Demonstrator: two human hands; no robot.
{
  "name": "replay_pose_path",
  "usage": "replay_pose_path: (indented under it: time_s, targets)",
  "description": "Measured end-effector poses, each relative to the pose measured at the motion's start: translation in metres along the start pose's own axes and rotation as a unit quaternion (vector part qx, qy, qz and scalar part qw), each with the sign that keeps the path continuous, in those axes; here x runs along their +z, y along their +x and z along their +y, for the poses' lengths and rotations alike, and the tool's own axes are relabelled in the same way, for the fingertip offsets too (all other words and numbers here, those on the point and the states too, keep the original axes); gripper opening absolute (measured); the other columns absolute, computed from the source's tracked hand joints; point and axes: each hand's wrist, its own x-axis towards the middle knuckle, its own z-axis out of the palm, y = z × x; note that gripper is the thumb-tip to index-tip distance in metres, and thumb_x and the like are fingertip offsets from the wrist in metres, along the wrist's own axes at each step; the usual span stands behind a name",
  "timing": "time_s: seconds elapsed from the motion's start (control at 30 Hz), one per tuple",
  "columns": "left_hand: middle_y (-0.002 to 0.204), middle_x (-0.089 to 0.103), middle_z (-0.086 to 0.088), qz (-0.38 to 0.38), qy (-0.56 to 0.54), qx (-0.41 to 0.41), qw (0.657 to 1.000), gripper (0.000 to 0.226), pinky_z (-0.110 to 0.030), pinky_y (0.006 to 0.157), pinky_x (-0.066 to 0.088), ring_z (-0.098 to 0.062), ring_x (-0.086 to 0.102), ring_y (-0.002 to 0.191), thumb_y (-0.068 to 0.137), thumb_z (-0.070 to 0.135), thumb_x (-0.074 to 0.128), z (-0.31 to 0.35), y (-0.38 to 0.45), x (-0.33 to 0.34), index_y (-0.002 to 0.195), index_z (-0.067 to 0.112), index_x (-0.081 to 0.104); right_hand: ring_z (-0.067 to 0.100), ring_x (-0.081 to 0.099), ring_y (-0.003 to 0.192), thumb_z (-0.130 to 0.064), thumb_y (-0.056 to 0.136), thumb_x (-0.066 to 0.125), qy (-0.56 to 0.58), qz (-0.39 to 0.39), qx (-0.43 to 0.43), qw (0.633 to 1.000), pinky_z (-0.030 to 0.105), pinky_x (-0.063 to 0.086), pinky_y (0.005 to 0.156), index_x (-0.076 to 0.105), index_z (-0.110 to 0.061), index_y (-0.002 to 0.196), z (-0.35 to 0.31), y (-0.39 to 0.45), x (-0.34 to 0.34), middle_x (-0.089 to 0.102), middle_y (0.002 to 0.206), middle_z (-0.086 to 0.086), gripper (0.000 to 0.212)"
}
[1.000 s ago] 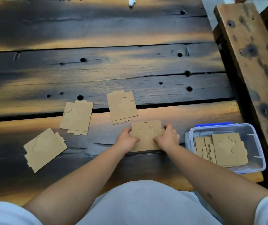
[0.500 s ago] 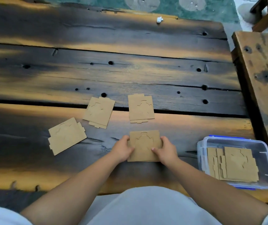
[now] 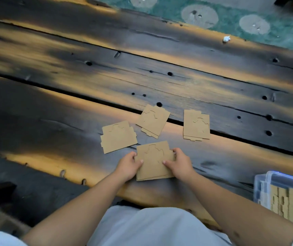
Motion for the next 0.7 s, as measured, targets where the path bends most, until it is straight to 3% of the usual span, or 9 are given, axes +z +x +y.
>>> replay_pose_path:
  time_s: [0.17,0.3,0.4,0.5,0.6,0.7]
  targets:
    - [0.093,0.07,-0.014,0.048,0.014,-0.015,0.999,0.018,-0.045,0.085,0.052,-0.03,0.065,0.089,0.085,0.029,0.063,-0.028,-0.002,-0.053,0.094,0.013,0.061,0.025,0.056,0.109,-0.032,0.081,0.072,-0.032,-0.025,-0.038,0.998,0.028,0.041,0.083,0.052,-0.017,0.121,-0.048,0.008,0.041,0.062,0.12,0.005,0.047]
    - [0.079,0.063,-0.002,0.067,0.049,-0.019,0.996,0.017,-0.036,0.076,0.05,-0.025,0.061,0.08,0.086,0.034,0.063,-0.039,0.003,-0.09,0.094,0.02,0.058,0.024,0.056,0.106,-0.032,0.081,0.072,-0.03,-0.032,-0.041,0.998,0.025,0.039,0.078,0.054,-0.017,0.116,-0.079,0.017,0.067,0.064,0.116,0.005,0.042]
    - [0.086,0.063,0.003,0.074,0.056,-0.035,0.995,0.022,-0.031,0.073,0.047,-0.021,0.061,0.086,0.086,0.037,0.063,-0.041,0.014,-0.11,0.1,0.02,0.059,0.023,0.057,0.105,-0.032,0.081,0.072,-0.037,-0.038,-0.039,0.998,0.027,0.04,0.078,0.054,-0.017,0.115,-0.097,0.028,0.08,0.064,0.115,0.004,0.041]
    - [0.084,0.06,0.005,0.087,0.053,-0.066,0.993,0.019,-0.028,0.068,0.041,-0.021,0.059,0.087,0.084,0.037,0.064,-0.04,0.024,-0.119,0.092,0.021,0.058,0.025,0.056,0.108,-0.031,0.08,0.072,-0.047,-0.044,-0.03,0.997,0.031,0.043,0.084,0.053,-0.015,0.117,-0.11,0.043,0.085,0.063,0.118,0.005,0.045]
    - [0.076,0.057,0.004,0.104,0.032,-0.104,0.989,0.021,-0.03,0.063,0.044,-0.025,0.06,0.083,0.081,0.031,0.067,-0.035,0.035,-0.119,0.074,0.024,0.048,0.024,0.056,0.107,-0.026,0.078,0.073,-0.051,-0.048,-0.017,0.997,0.028,0.039,0.08,0.052,-0.017,0.117,-0.121,0.064,0.086,0.062,0.118,0.005,0.045]
    - [0.092,0.058,-0.003,0.13,0.054,-0.125,0.982,0.019,-0.031,0.064,0.044,-0.024,0.058,0.081,0.078,0.027,0.066,-0.028,0.046,-0.119,0.076,0.021,0.048,0.024,0.056,0.104,-0.025,0.077,0.074,-0.067,-0.051,-0.013,0.996,0.029,0.041,0.081,0.053,-0.017,0.112,-0.126,0.079,0.09,0.063,0.114,0.005,0.042]
